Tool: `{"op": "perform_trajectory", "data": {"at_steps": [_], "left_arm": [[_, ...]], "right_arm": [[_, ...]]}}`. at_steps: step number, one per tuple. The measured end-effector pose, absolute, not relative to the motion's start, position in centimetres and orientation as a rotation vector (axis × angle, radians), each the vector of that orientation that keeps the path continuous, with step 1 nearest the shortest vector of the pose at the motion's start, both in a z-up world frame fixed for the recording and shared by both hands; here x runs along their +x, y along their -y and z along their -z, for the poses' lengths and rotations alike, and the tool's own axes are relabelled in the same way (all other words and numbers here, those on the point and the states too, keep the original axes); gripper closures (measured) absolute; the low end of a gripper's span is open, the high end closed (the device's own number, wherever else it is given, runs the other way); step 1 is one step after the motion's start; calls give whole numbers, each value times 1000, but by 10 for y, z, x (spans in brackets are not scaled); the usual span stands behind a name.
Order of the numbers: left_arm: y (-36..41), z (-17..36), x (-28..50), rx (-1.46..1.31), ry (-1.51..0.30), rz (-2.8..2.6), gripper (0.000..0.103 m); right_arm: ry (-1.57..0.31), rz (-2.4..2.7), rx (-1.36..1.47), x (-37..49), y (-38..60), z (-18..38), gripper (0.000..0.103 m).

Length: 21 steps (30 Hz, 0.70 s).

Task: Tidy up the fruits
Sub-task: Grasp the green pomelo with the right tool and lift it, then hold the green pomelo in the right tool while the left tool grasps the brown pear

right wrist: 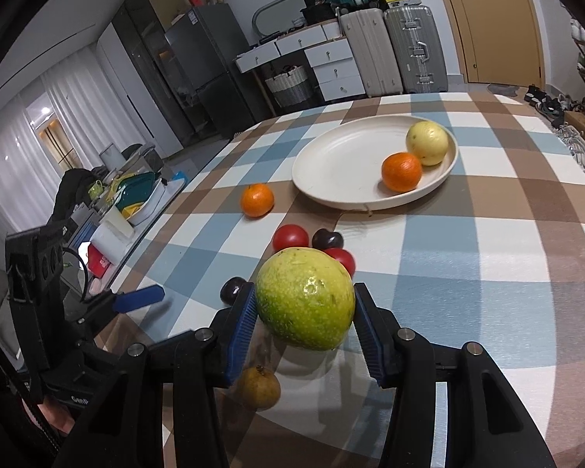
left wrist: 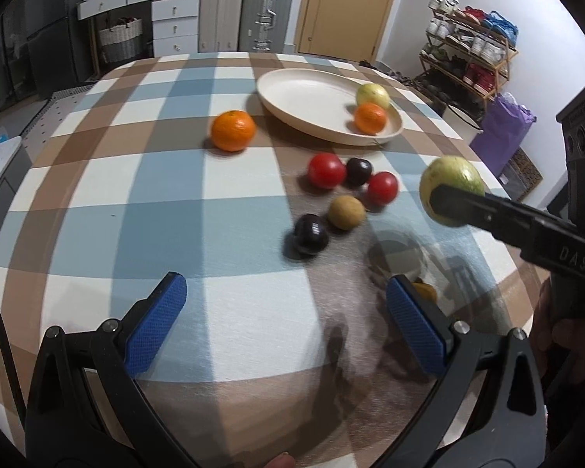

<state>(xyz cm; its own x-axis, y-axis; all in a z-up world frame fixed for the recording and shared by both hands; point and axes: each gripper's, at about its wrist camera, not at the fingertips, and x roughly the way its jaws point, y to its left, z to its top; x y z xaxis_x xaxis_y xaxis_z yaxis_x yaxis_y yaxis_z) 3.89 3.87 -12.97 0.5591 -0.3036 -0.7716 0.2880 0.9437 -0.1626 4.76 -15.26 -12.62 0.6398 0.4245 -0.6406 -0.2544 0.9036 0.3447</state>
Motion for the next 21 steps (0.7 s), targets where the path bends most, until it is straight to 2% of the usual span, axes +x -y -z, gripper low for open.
{"op": "perform_trajectory", "data": {"at_steps": [21], "left_arm": [[21, 147, 39, 58, -1015, 453, 1]], "right_arm": [[-781, -352, 282, 36, 184, 128, 54]]}}
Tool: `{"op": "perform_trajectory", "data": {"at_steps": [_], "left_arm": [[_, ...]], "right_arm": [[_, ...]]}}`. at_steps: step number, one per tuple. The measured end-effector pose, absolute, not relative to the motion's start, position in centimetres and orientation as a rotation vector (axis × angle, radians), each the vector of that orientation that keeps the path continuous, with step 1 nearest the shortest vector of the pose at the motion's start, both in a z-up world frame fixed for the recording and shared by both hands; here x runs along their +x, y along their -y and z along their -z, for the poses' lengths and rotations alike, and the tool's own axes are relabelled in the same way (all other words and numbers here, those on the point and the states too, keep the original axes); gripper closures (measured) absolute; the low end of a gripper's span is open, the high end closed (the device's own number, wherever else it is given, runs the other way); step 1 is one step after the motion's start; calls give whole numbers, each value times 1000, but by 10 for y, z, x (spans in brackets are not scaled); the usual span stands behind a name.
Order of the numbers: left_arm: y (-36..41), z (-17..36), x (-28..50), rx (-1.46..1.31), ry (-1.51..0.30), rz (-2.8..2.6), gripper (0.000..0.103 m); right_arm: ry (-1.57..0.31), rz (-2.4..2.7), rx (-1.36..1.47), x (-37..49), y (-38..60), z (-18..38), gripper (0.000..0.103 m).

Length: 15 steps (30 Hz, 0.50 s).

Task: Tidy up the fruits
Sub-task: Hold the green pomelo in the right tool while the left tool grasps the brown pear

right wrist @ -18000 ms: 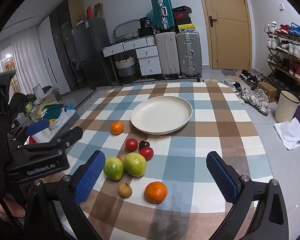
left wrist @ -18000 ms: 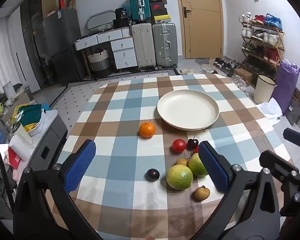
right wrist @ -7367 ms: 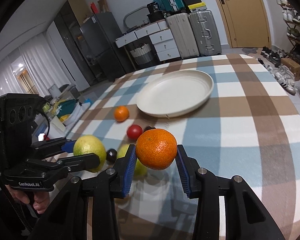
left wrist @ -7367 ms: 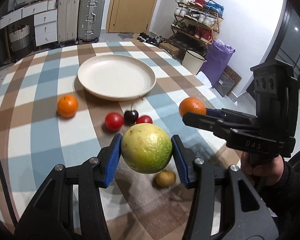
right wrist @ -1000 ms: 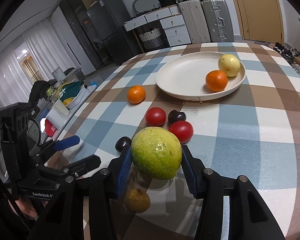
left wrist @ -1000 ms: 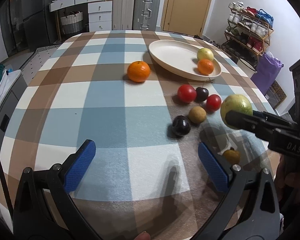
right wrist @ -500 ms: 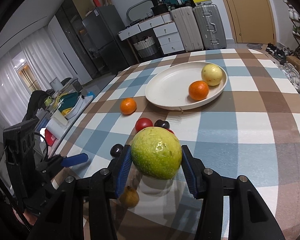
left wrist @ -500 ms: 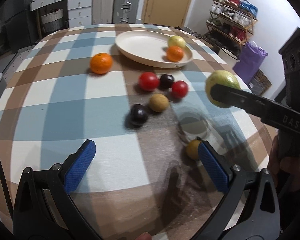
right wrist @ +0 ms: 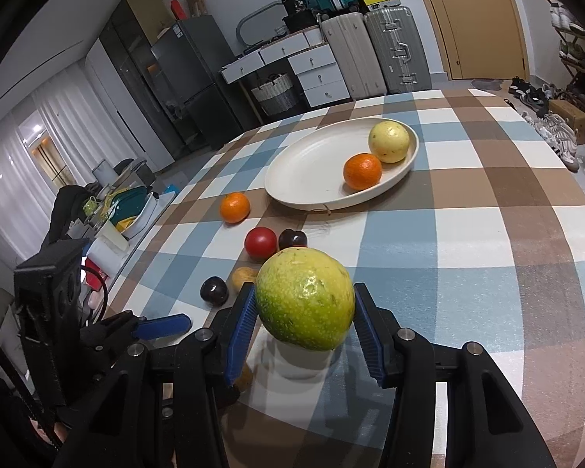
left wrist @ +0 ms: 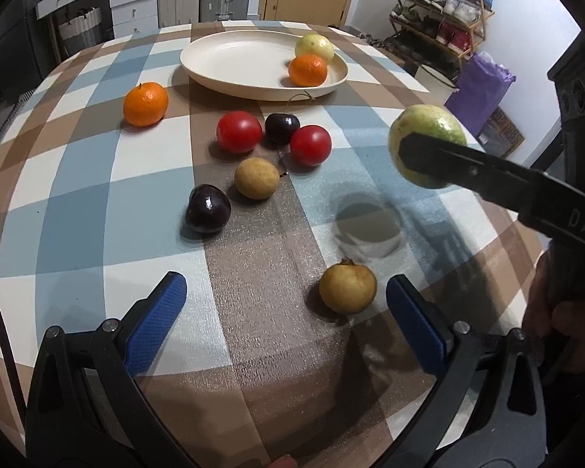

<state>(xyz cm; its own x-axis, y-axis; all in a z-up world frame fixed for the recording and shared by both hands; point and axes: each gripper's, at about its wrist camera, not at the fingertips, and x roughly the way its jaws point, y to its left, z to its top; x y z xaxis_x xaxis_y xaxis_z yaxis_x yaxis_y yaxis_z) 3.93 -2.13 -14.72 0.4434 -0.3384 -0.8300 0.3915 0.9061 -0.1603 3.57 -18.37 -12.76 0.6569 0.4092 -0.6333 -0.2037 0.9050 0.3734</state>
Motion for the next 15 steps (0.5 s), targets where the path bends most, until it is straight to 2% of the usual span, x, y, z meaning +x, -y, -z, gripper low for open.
{"op": "perform_trajectory", "data": {"at_steps": [7, 9, 12, 14, 15], "left_arm": [[26, 148, 39, 79, -1015, 448, 2], [25, 147, 38, 73, -1020, 445, 7], [23, 144, 38, 57, -1022, 472, 24], [25, 143, 37, 74, -1020, 485, 43], [26, 142, 36, 92, -1014, 482, 50]], "right_arm": [[-779, -348, 293, 35, 189, 129, 54], [-779, -347, 292, 35, 189, 130, 54], [-779, -346, 297, 35, 190, 130, 54], [-778, -345, 304, 34, 193, 130, 54], [-777, -345, 308, 34, 193, 130, 54]]}}
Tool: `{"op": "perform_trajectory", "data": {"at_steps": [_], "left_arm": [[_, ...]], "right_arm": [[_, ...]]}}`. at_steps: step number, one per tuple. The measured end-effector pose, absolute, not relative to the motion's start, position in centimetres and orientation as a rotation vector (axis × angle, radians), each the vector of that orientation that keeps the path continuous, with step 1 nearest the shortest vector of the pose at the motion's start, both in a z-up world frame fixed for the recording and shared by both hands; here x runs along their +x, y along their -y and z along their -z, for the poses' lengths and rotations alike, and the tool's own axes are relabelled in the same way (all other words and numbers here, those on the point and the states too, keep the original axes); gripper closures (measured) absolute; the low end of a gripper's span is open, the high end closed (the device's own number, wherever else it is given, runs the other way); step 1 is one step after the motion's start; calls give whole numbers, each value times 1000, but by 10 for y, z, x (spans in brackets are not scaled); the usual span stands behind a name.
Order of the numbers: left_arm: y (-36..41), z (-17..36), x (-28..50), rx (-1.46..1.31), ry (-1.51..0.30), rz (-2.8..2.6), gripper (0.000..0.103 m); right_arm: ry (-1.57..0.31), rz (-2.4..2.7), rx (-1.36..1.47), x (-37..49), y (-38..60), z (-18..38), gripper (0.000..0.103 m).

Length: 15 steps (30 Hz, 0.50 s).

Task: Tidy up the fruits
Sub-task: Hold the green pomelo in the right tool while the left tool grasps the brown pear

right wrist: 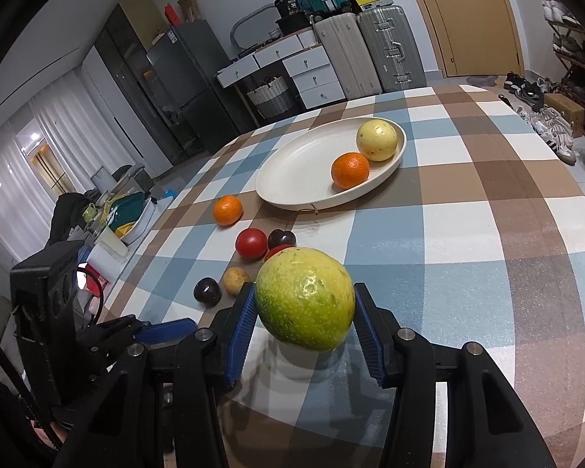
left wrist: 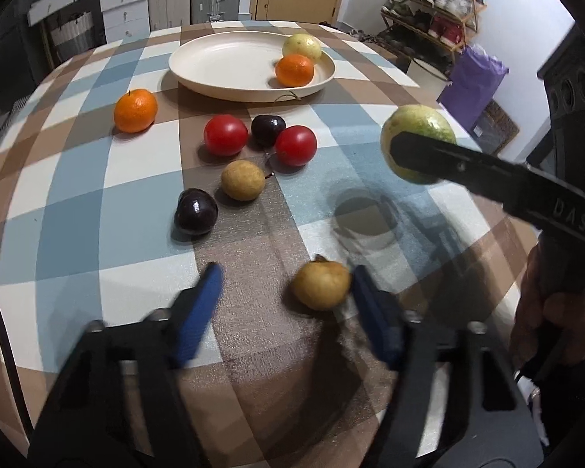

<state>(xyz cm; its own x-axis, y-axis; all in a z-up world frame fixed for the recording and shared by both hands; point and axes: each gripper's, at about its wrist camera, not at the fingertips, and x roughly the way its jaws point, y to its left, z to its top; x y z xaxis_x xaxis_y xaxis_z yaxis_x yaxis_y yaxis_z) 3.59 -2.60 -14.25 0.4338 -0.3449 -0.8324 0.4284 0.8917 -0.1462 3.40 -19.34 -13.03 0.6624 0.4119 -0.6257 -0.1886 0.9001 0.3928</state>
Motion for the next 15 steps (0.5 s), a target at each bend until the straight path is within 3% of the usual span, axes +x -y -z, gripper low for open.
{"op": "perform_trajectory", "data": {"at_steps": [2, 15], "left_arm": [[28, 142, 33, 106, -1010, 504, 77], [17, 127, 42, 60, -977, 551, 77]], "right_arm": [[-776, -344, 312, 34, 194, 130, 54], [-767, -353, 297, 34, 190, 126, 54]]}}
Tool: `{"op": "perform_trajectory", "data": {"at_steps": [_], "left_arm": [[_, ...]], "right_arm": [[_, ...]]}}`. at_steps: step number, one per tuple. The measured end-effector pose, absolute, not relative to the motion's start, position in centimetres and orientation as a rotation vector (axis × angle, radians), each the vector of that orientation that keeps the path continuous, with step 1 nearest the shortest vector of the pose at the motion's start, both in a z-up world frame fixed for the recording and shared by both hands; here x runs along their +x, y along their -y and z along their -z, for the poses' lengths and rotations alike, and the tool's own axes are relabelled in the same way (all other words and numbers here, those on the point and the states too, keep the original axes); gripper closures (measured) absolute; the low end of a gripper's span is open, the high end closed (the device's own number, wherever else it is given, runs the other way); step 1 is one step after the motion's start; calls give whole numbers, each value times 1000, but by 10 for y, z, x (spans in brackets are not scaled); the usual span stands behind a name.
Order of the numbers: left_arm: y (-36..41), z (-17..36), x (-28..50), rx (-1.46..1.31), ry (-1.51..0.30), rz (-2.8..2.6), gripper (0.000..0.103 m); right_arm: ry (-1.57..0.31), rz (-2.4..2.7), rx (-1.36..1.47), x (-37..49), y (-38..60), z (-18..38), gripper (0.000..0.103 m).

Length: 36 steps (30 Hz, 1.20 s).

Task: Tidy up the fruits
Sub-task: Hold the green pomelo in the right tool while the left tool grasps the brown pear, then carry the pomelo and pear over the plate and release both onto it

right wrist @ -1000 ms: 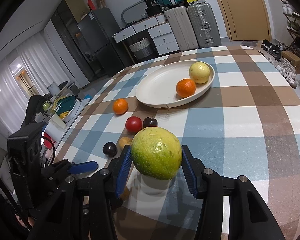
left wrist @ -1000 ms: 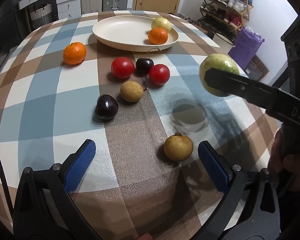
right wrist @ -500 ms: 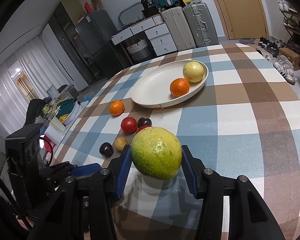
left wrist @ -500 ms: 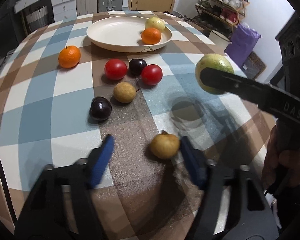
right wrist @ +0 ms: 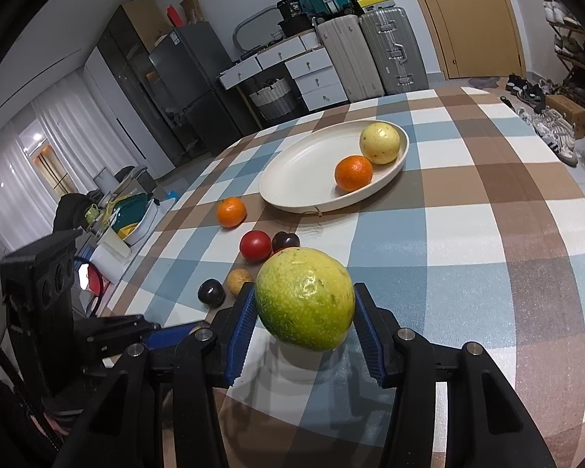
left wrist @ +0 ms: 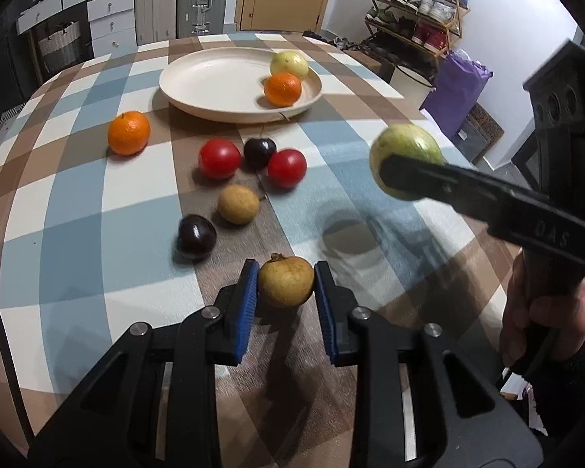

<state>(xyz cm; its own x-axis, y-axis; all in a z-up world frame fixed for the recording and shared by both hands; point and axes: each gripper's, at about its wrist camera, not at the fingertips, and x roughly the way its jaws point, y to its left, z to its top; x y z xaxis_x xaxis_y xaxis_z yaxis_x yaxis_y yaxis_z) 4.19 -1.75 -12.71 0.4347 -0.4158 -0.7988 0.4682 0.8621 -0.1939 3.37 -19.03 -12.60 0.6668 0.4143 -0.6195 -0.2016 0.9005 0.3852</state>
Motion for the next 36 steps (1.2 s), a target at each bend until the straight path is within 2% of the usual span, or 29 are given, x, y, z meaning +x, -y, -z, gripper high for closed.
{"op": "perform_trajectory", "data": {"at_steps": [20, 36], "left_arm": [[18, 73, 83, 75, -894, 551, 77], [1, 46, 148, 19, -882, 487, 77]], "right_arm": [[-691, -360, 237, 39, 188, 85, 54], [-636, -360, 250, 97, 181, 43, 54]]}}
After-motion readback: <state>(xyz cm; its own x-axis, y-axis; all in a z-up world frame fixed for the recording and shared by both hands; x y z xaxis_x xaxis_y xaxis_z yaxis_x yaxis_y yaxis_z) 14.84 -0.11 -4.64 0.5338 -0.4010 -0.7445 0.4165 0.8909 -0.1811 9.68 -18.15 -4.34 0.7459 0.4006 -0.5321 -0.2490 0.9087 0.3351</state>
